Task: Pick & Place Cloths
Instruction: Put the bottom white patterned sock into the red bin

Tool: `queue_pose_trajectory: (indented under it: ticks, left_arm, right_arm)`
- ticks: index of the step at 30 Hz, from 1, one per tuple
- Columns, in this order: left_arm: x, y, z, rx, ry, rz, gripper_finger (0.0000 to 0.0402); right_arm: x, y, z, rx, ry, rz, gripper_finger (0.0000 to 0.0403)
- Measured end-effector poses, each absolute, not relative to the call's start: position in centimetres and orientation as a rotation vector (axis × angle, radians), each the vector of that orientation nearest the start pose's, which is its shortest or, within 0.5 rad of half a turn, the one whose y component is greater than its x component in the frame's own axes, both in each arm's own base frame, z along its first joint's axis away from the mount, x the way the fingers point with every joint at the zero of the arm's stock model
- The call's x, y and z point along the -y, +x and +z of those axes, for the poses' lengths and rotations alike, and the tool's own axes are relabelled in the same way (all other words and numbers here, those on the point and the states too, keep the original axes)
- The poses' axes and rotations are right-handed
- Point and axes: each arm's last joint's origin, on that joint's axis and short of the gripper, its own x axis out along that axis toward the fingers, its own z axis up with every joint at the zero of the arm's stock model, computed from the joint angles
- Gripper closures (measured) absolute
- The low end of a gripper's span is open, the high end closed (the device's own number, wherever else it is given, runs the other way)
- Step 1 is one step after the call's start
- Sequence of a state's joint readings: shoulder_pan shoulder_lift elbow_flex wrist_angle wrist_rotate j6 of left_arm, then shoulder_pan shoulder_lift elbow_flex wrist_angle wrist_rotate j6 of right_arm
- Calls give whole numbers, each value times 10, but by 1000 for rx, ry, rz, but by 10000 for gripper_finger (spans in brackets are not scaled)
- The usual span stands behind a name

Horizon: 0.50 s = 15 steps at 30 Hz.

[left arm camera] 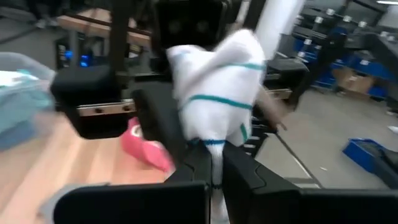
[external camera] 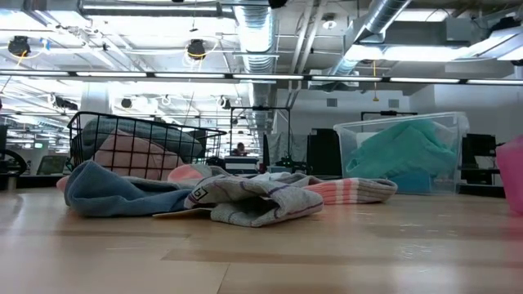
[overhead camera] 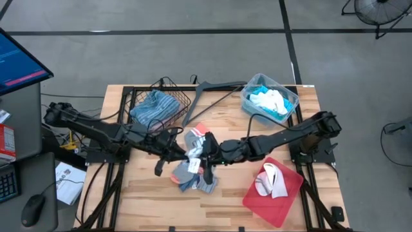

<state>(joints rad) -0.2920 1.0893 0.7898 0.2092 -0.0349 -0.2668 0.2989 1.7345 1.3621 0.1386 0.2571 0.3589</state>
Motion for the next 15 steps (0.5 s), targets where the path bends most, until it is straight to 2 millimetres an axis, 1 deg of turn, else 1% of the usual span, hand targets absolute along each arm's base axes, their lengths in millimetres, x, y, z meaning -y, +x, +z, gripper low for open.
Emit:
queue_pose_trajectory:
  ticks: [1,2,6,9,11,15]
  left_arm:
    - [69,236,314,-119,-250,-223,398]
    - [69,236,314,-115,-249,-201,396]
    - [68,236,313,-118,-231,-174,377]
    - [68,235,306,-191,-217,-171,350]
    - [68,233,300,-261,-219,-161,327]
    - [67,230,286,-410,-240,-129,286]
  right_arm:
    - [-112,390,309,-237,289,1,367]
    - [-112,388,310,-243,287,-4,381]
    - [-113,382,313,-260,339,-53,396]
    - [-117,365,316,-341,384,-132,398]
    - [-121,347,318,-417,419,-209,399]
    - [-128,302,315,-609,545,-405,400]
